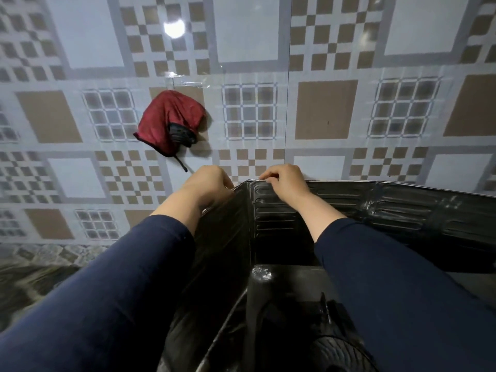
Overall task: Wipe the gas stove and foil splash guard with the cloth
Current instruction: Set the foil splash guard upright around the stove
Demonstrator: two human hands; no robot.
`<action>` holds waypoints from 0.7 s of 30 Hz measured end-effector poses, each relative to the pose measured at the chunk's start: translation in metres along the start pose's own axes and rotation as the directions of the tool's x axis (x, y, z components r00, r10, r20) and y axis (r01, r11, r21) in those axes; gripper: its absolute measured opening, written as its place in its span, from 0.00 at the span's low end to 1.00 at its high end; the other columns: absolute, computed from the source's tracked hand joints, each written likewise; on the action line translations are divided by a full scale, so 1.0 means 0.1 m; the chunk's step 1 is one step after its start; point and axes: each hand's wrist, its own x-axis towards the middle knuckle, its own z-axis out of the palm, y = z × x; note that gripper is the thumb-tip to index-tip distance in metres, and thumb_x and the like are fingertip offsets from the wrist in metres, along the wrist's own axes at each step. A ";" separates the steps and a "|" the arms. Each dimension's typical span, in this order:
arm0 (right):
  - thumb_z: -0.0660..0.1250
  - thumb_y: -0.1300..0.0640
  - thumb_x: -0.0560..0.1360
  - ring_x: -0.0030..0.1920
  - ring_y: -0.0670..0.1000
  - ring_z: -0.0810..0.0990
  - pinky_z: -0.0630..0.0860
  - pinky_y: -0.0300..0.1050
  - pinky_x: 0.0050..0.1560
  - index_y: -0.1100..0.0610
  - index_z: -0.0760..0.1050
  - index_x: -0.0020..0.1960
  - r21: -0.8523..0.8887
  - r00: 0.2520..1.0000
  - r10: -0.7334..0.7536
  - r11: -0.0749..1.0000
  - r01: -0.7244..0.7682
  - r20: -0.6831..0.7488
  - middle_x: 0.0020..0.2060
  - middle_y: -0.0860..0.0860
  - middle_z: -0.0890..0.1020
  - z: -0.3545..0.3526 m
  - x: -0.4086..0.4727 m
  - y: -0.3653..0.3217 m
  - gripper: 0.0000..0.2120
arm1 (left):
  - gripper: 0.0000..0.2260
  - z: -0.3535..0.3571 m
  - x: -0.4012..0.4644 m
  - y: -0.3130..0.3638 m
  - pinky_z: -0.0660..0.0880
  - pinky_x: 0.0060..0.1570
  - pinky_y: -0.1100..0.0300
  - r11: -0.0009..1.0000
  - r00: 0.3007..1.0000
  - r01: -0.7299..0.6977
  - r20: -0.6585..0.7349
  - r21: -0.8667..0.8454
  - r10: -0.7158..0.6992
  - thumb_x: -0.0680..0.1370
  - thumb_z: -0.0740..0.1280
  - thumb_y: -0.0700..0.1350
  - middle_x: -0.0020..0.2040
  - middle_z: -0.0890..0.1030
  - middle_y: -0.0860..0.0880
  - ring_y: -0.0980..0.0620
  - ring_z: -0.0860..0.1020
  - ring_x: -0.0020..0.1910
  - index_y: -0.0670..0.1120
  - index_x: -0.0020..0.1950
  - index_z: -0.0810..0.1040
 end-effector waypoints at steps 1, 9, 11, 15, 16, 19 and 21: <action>0.63 0.65 0.77 0.59 0.53 0.78 0.69 0.42 0.62 0.58 0.83 0.51 0.009 1.000 -0.002 1.000 0.002 0.011 0.54 0.54 0.83 0.02 0.01 -0.03 0.10 | 0.10 -0.02 -0.02 0.00 0.75 0.43 0.59 0.999 1.000 0.016 0.017 -0.029 -0.016 0.73 0.69 0.45 0.48 0.84 0.44 0.46 0.81 0.46 0.44 0.50 0.85; 0.64 0.65 0.77 0.60 0.53 0.77 0.69 0.45 0.63 0.55 0.83 0.48 -0.011 0.999 0.021 1.000 -0.020 0.038 0.56 0.53 0.82 -0.04 0.04 -0.05 0.11 | 0.07 -0.02 -0.05 0.15 0.74 0.18 0.66 0.960 0.987 0.134 0.114 -0.245 -0.109 0.74 0.69 0.36 0.31 0.78 0.46 0.52 0.77 0.28 0.36 0.49 0.83; 0.64 0.66 0.77 0.61 0.53 0.77 0.69 0.44 0.63 0.55 0.83 0.48 -0.025 0.999 0.030 0.999 -0.029 0.024 0.57 0.53 0.82 -0.08 0.03 -0.02 0.11 | 0.07 0.02 -0.05 0.22 0.77 0.20 0.64 0.956 0.988 0.132 0.113 -0.262 -0.105 0.74 0.69 0.37 0.31 0.78 0.46 0.51 0.77 0.27 0.36 0.48 0.83; 0.64 0.66 0.77 0.61 0.54 0.77 0.68 0.44 0.63 0.56 0.83 0.49 -0.051 0.999 0.043 0.998 -0.042 0.016 0.58 0.54 0.82 -0.18 0.03 0.04 0.11 | 0.06 0.12 -0.04 0.32 0.79 0.23 0.63 0.944 0.985 0.147 0.128 -0.295 -0.113 0.75 0.69 0.37 0.32 0.79 0.45 0.49 0.79 0.28 0.35 0.47 0.83; 0.64 0.66 0.77 0.62 0.54 0.77 0.68 0.44 0.62 0.56 0.83 0.49 -0.054 0.999 0.043 0.998 -0.042 0.011 0.58 0.54 0.82 -0.20 0.02 0.05 0.11 | 0.06 0.15 -0.04 0.34 0.79 0.25 0.62 0.941 0.984 0.151 0.136 -0.302 -0.114 0.75 0.69 0.37 0.32 0.79 0.45 0.48 0.79 0.29 0.35 0.48 0.83; 0.64 0.66 0.77 0.62 0.53 0.77 0.68 0.43 0.61 0.55 0.83 0.49 -0.067 0.999 0.037 0.997 -0.036 0.005 0.58 0.54 0.82 -0.22 0.00 0.09 0.11 | 0.06 0.21 -0.05 0.35 0.78 0.23 0.63 0.935 0.984 0.153 0.142 -0.321 -0.112 0.75 0.69 0.39 0.35 0.80 0.45 0.48 0.80 0.30 0.36 0.48 0.82; 0.63 0.66 0.77 0.61 0.54 0.77 0.69 0.44 0.60 0.56 0.83 0.48 -0.072 1.000 0.019 0.997 -0.019 -0.002 0.57 0.54 0.82 -0.20 -0.02 0.12 0.11 | 0.06 0.23 -0.06 0.35 0.76 0.21 0.65 0.930 0.985 0.148 0.132 -0.337 -0.109 0.75 0.69 0.40 0.36 0.79 0.46 0.49 0.80 0.31 0.38 0.48 0.82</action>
